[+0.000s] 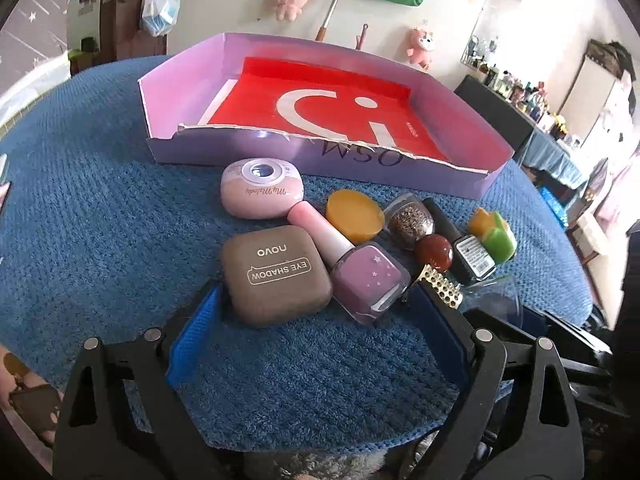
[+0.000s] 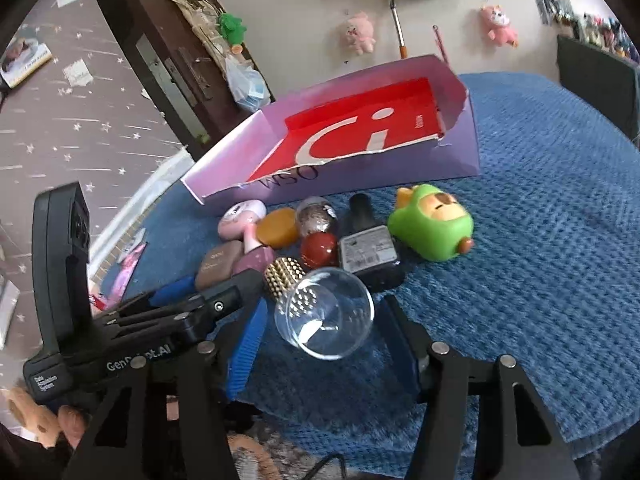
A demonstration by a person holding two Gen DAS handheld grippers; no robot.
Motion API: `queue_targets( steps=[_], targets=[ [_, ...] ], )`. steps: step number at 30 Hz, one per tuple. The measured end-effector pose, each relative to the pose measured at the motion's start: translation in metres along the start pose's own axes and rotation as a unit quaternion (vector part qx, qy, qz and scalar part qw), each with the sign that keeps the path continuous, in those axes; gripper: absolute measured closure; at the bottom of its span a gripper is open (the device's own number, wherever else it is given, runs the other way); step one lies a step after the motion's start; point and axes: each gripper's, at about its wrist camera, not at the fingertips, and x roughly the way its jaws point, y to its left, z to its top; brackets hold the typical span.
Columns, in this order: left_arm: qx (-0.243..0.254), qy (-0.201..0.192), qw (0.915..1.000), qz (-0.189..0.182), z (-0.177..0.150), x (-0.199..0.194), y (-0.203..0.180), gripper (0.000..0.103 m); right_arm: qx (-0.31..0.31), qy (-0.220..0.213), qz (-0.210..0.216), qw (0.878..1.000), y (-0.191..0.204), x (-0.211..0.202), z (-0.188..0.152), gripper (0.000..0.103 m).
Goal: Organize rigid objects
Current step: 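Grasp the brown eyeshadow compact with the left gripper while the right gripper grasps the clear cup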
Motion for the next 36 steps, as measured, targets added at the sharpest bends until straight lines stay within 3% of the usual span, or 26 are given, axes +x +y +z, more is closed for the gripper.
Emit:
queue_targets(
  steps=[1, 4, 7, 10, 15, 17, 19, 22, 24, 28, 30, 33, 36],
  targets=[
    [0.002, 0.001, 1.0000, 0.001, 0.000, 0.000, -0.001, 0.011, -0.001, 0.002, 0.000, 1.000, 0.000, 0.000, 0.001, 0.053],
    [0.011, 0.002, 0.9997, 0.021, 0.000, 0.004, -0.008, 0.011, -0.005, 0.003, 0.002, 1.000, 0.000, -0.003, 0.001, 0.053],
    [0.008, -0.001, 0.9995, 0.032, 0.002, 0.006, -0.010, 0.009, -0.049, -0.013, -0.080, 0.995, 0.007, -0.012, -0.003, 0.053],
    [0.000, -0.008, 0.9993, 0.036, 0.002, 0.007, -0.010, 0.008, -0.076, -0.013, -0.117, 0.990, 0.010, -0.014, -0.007, 0.053],
    [-0.021, -0.038, 0.9989, 0.019, -0.003, -0.015, 0.008, 0.013, -0.082, -0.018, -0.117, 0.990, 0.009, -0.013, -0.009, 0.053],
    [-0.015, -0.052, 0.9975, 0.045, -0.006, -0.023, 0.014, 0.013, -0.083, -0.015, -0.113, 0.990, 0.009, -0.012, -0.009, 0.053],
    [-0.001, -0.043, 0.9961, 0.076, -0.006, -0.018, 0.017, 0.013, -0.081, -0.007, -0.108, 0.991, 0.008, -0.007, -0.010, 0.053],
    [0.003, -0.023, 0.9971, 0.073, -0.006, -0.004, 0.019, 0.016, -0.094, -0.007, -0.118, 0.989, 0.014, -0.002, -0.012, 0.053],
    [0.020, -0.030, 0.9952, 0.091, -0.005, -0.001, 0.014, 0.016, -0.100, -0.006, -0.116, 0.988, 0.018, -0.001, -0.013, 0.053],
    [0.024, -0.031, 0.9950, 0.092, -0.002, 0.004, 0.016, 0.016, -0.097, -0.011, -0.121, 0.988, 0.017, 0.001, -0.012, 0.053],
    [0.022, -0.033, 0.9953, 0.088, 0.001, 0.005, 0.018, 0.020, -0.094, -0.012, -0.120, 0.988, 0.016, 0.001, -0.011, 0.053],
    [0.032, -0.035, 0.9953, 0.085, 0.003, 0.006, 0.015, 0.040, -0.098, -0.011, -0.126, 0.987, 0.017, 0.002, -0.010, 0.060],
    [0.044, -0.037, 0.9951, 0.081, -0.001, 0.003, 0.011, 0.044, -0.107, -0.009, -0.130, 0.986, 0.019, 0.003, -0.010, 0.060]
  ],
)
